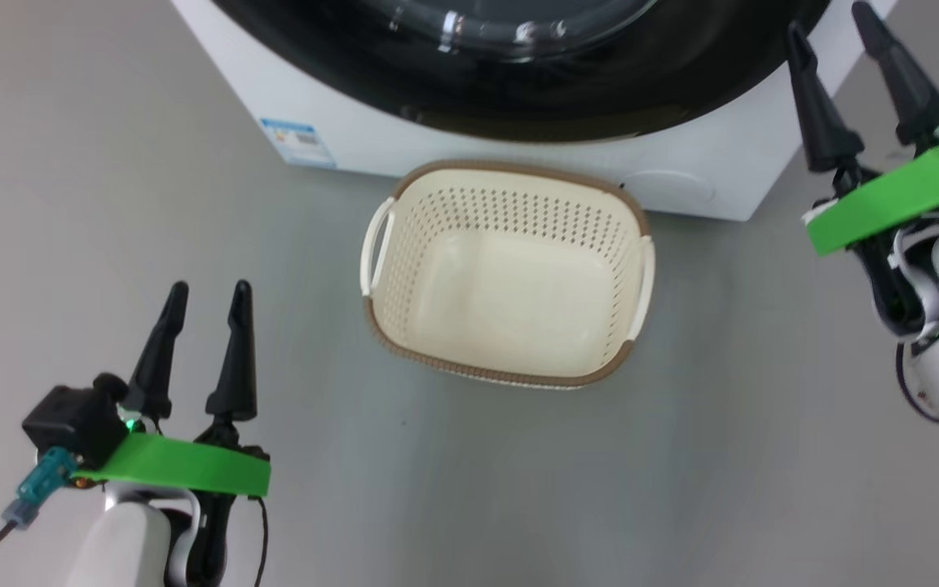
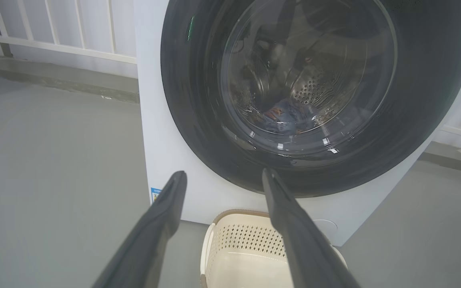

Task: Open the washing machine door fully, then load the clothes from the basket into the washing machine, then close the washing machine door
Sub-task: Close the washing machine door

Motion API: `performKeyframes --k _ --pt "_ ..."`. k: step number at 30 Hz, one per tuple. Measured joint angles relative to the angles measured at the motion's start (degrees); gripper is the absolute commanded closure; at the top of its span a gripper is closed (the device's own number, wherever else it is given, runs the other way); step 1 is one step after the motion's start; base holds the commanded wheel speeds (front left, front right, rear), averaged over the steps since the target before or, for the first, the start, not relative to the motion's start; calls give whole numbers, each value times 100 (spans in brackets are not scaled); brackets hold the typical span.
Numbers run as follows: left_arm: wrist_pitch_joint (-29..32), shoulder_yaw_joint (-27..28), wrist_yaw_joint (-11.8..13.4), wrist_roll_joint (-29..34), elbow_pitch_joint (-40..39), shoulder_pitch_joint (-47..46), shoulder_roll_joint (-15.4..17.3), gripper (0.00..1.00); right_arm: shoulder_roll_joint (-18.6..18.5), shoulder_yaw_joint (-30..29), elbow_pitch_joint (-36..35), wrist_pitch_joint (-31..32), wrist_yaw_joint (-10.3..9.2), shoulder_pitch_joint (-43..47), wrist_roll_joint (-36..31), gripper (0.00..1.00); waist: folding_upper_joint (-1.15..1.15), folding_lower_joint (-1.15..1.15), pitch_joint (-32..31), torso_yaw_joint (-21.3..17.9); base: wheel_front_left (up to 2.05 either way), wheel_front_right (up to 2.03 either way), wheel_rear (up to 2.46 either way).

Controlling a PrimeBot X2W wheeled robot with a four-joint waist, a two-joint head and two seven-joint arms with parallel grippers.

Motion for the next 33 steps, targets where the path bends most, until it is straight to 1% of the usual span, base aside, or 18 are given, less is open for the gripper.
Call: performKeyframes --k 7,17,19,24,33 --pt "0 24 0 59 43 277 141 0 137 -181 -391 0 -1 742 -2 0 0 0 -466 -347 0 0 0" --pt "0 164 0 165 90 682 212 0 236 -316 -772 0 -1 1748 -33 0 0 -1 -1099 -944 0 0 0" --pt "0 213 0 210 88 799 209 0 250 -461 -862 1 -1 2051 -62 0 0 -1 -1271 -1128 0 0 0" --pt "0 305 1 211 74 959 214 0 280 -720 -1009 1 -1 2531 -122 0 0 0 -1514 -1418 0 0 0" --pt "0 453 7 205 20 1198 220 0 438 -1114 -1340 0 -1 3364 -374 0 0 -1 -1848 -1764 0 0 0"
